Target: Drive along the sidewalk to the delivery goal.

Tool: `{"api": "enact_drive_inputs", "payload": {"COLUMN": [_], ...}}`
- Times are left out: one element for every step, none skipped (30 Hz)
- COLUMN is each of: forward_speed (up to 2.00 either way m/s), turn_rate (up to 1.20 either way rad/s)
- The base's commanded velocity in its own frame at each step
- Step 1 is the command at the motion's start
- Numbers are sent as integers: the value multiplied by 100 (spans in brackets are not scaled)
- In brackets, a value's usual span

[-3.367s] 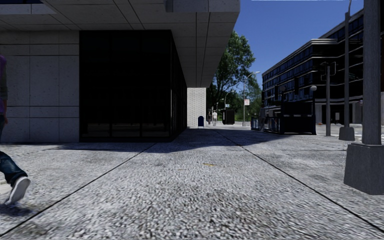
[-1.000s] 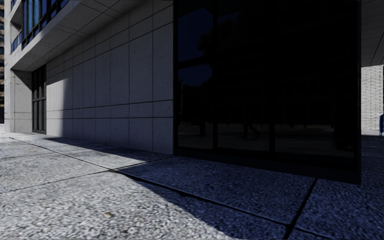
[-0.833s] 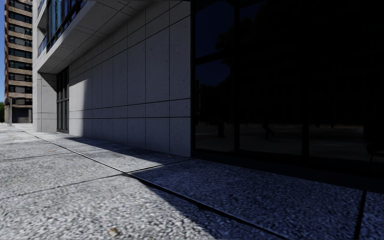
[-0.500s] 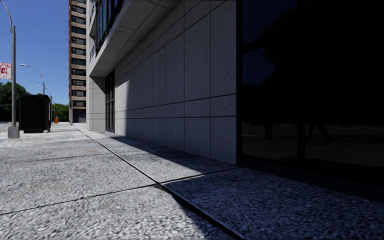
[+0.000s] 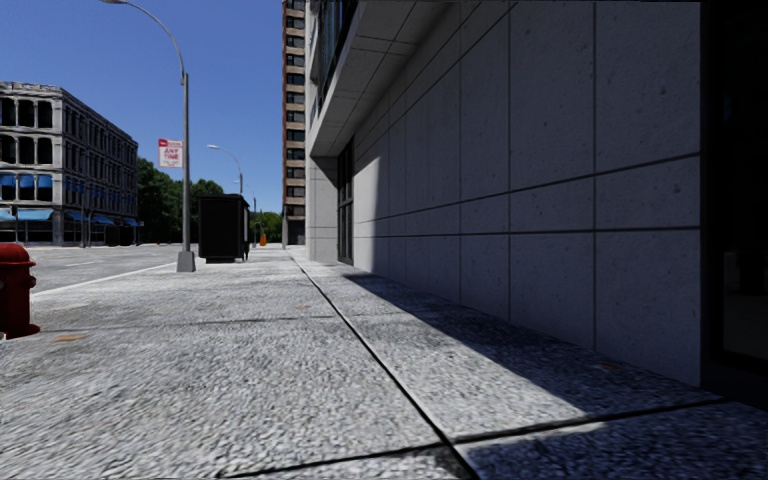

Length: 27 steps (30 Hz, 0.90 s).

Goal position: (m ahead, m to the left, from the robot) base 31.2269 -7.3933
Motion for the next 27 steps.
{"api": "enact_drive_inputs", "payload": {"forward_speed": [185, 185, 185, 185, 185, 185, 185, 185, 185, 185, 185, 185, 187, 187, 187, 188, 192, 200, 200, 200, 200, 200, 200, 200, 200, 200, 200], "turn_rate": [60, 59, 59, 56, 48, 31, 31, 0, 0, 0, 0, 0, 0, 0, 0, 0, 0, 0, 0, 0, 0, 0, 0, 0, 0, 0, 0]}}
